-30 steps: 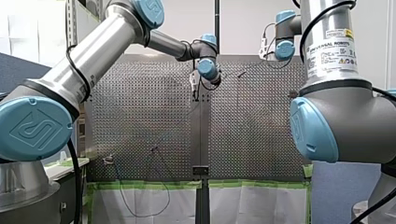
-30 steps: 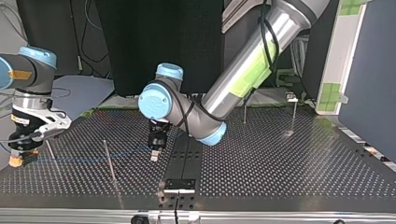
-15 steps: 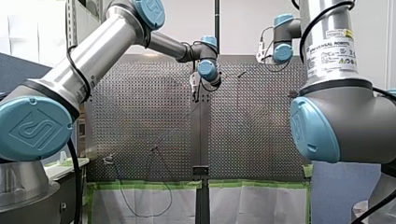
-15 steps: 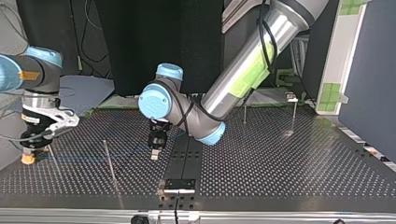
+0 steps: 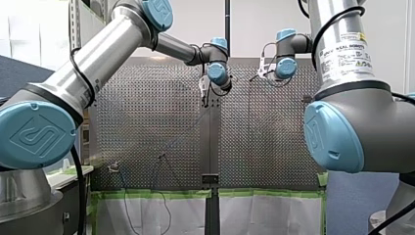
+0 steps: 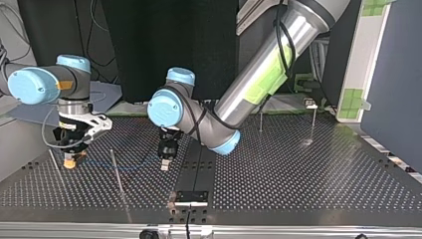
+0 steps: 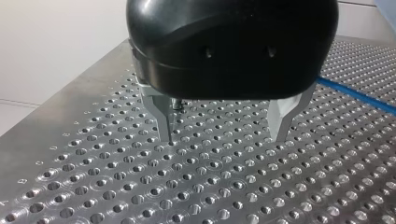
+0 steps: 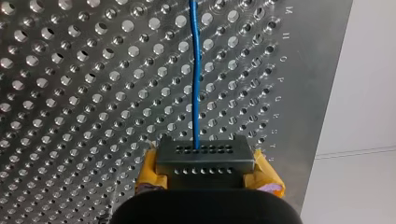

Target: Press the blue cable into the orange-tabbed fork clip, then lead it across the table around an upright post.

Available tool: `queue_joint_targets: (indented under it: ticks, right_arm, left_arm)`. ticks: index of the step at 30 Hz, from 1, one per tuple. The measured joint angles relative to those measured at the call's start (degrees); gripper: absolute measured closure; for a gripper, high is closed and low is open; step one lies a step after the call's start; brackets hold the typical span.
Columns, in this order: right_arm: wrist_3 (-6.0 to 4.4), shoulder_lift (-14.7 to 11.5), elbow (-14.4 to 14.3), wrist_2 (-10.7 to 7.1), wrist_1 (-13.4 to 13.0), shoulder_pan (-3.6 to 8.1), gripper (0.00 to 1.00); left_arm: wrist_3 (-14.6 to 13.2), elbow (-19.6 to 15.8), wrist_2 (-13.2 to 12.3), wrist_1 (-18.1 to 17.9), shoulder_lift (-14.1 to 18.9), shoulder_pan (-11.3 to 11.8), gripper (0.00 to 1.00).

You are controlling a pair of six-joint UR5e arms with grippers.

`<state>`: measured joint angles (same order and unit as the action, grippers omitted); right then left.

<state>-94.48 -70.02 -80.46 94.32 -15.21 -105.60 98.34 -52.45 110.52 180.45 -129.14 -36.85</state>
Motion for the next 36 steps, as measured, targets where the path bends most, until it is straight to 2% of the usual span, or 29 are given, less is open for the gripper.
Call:
queue_joint_targets:
  ticks: [9,14,20,25,31,36]
  right_arm:
    - [-0.09,0.04,0.13,0.03,0.11,0.13,1.0]
    - [-1.4,-1.06,1.03,0.02,0.45,0.4,1.0]
    - [-2.53,-1.38,1.5,-0.12,0.45,0.57,1.0]
    - [-3.24,-1.34,1.54,-0.17,0.38,0.69,1.0]
    - [-3.81,-0.95,1.56,-0.16,0.23,0.96,1.0]
    - [-4.01,1.27,1.55,-0.07,0.18,1.04,1.0]
  left_arm:
    - [0.27,0.93,0.83,0.83,-0.1,0.25,0.0]
    - [2.07,3.65,0.94,-0.09,1.74,0.94,0.0]
    - [3.99,6.64,-0.78,-2.11,2.42,1.62,0.0]
    - [4.46,5.07,-3.18,-2.86,2.43,1.74,0.0]
    - [5.47,2.14,-4.39,-3.98,2.04,2.19,0.0]
    - [6.13,1.64,-5.23,-4.55,1.96,2.84,0.0]
